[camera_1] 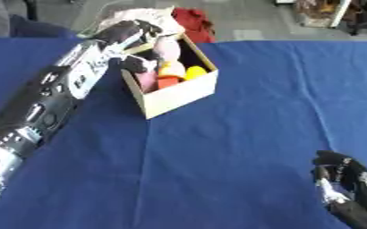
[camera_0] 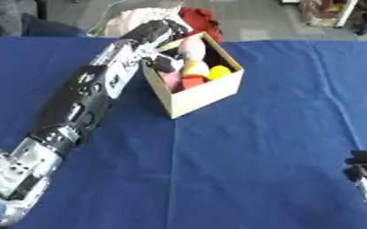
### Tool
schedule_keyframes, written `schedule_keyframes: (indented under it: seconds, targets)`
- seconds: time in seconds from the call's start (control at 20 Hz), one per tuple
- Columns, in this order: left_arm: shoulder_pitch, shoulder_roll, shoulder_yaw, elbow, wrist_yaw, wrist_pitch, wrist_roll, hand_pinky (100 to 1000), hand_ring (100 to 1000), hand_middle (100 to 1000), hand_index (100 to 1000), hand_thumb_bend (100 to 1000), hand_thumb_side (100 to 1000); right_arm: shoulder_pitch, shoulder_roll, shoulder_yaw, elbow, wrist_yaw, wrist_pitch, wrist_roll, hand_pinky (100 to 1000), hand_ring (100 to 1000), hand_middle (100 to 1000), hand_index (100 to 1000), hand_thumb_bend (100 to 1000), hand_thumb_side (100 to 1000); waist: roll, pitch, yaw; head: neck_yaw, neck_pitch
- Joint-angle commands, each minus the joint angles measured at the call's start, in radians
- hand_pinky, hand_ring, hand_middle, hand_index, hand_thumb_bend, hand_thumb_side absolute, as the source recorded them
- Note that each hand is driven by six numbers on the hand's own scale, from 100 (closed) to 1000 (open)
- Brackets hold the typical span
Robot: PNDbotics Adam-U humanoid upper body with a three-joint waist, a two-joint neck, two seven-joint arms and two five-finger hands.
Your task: Pick up objects on the table and place them in the box.
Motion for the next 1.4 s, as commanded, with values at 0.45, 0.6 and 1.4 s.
schedule_keyframes:
  seconds: [0.45,0.6,1.4]
  targets:
    - [0.041,0.170,0.037,-0.305,0.164,0.003,0.013,895,854,858,939,201,617,-0.006,-0.017,-0.018,-0.012,0.003,-0.002,-0.010,677,661,675,805,100,398,-0.003,-0.026,0.026,-0.029,-0.015]
    - [0.086,0.219,0.060,-0.446,0.270,0.021,0.042,874,832,830,923,169,575,-0.006,-0.017,-0.022,-0.013,0.006,-0.003,-0.013,677,661,675,805,100,392,-0.004,-0.026,0.040,-0.037,-0.016]
    - [0.650,0.179,0.255,-0.980,0.658,0.084,0.304,790,726,691,834,100,641,-0.001,-0.017,-0.042,-0.024,0.012,-0.009,-0.037,675,659,672,802,100,376,-0.006,-0.030,0.117,-0.050,0.011]
